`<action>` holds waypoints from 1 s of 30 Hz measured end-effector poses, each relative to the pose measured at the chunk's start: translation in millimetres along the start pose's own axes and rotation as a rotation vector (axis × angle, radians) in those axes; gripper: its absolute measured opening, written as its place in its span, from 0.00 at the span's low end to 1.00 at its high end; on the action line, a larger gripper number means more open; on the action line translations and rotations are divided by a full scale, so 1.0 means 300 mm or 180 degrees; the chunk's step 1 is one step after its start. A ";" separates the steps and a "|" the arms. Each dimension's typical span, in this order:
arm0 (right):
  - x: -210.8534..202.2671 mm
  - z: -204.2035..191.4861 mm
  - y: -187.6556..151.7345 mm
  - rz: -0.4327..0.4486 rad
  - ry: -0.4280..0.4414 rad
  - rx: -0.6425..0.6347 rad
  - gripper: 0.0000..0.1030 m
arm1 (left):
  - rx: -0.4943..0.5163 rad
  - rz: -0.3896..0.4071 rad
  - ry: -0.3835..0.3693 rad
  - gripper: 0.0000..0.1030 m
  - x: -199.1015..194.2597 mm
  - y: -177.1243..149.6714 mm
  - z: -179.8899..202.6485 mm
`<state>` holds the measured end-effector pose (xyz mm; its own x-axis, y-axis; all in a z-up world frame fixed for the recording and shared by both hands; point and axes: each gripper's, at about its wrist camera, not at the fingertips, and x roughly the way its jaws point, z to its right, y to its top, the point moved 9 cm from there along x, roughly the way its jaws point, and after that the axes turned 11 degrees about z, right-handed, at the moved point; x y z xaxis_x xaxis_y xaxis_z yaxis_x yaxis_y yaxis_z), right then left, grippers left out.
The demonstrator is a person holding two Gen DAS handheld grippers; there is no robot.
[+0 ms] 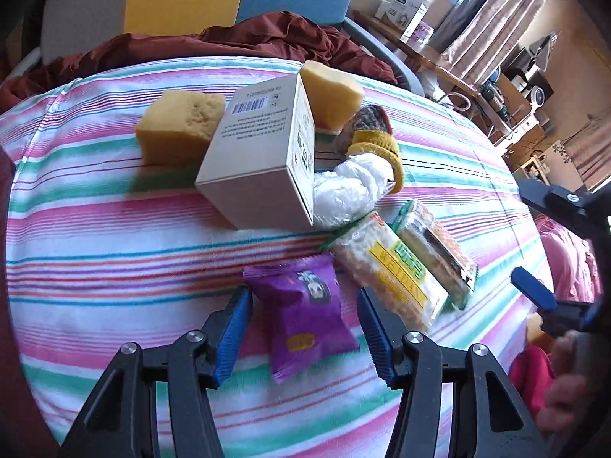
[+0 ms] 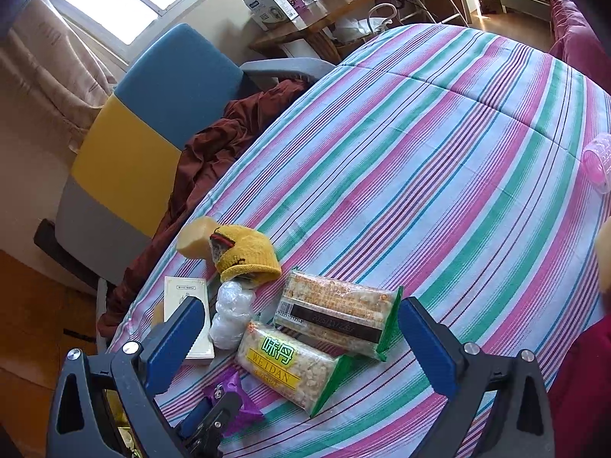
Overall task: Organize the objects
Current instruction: 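Grasp the purple packet with the left gripper while the right grasps the WEIDAN rice-cracker bag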
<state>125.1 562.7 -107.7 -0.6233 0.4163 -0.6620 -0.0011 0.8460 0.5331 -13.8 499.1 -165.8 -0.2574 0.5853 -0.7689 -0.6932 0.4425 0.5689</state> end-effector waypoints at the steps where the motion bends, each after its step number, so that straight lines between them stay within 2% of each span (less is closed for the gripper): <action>1: 0.000 -0.004 0.000 -0.0004 0.0017 -0.0009 1.00 | 0.0010 -0.0040 0.0019 0.55 0.019 -0.004 -0.002; 2: 0.000 -0.007 -0.001 -0.0006 0.0030 -0.0021 1.00 | 0.0035 -0.0033 0.0029 0.54 0.031 -0.005 -0.003; 3: 0.001 -0.013 -0.002 -0.0009 0.0036 -0.0047 0.99 | 0.0127 0.0040 0.0049 0.47 0.028 0.001 -0.001; 5: 0.006 -0.027 -0.008 -0.0032 0.0060 -0.0124 0.97 | 0.0311 0.0094 0.0032 0.44 0.018 -0.008 -0.002; 10: 0.040 -0.096 -0.062 -0.0274 0.0224 -0.0409 0.93 | 0.0642 0.0276 0.0042 0.42 -0.045 -0.055 -0.055; 15: 0.069 -0.172 -0.146 -0.0517 0.0298 -0.0858 0.89 | 0.0722 0.0417 0.0018 0.42 -0.120 -0.121 -0.112; 24: 0.150 -0.171 -0.253 -0.0817 -0.0026 -0.1433 0.89 | 0.0683 0.0499 -0.0150 0.42 -0.189 -0.187 -0.168; 30: 0.196 -0.132 -0.280 -0.0855 -0.0356 -0.1792 0.89 | 0.0684 0.0530 -0.0210 0.42 -0.193 -0.187 -0.183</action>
<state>57.5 502.8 -170.4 -0.4587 0.2717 -0.8460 -0.5763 0.6337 0.5160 2.9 403.2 -169.2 -0.3066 0.7019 -0.6429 -0.4846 0.4662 0.7402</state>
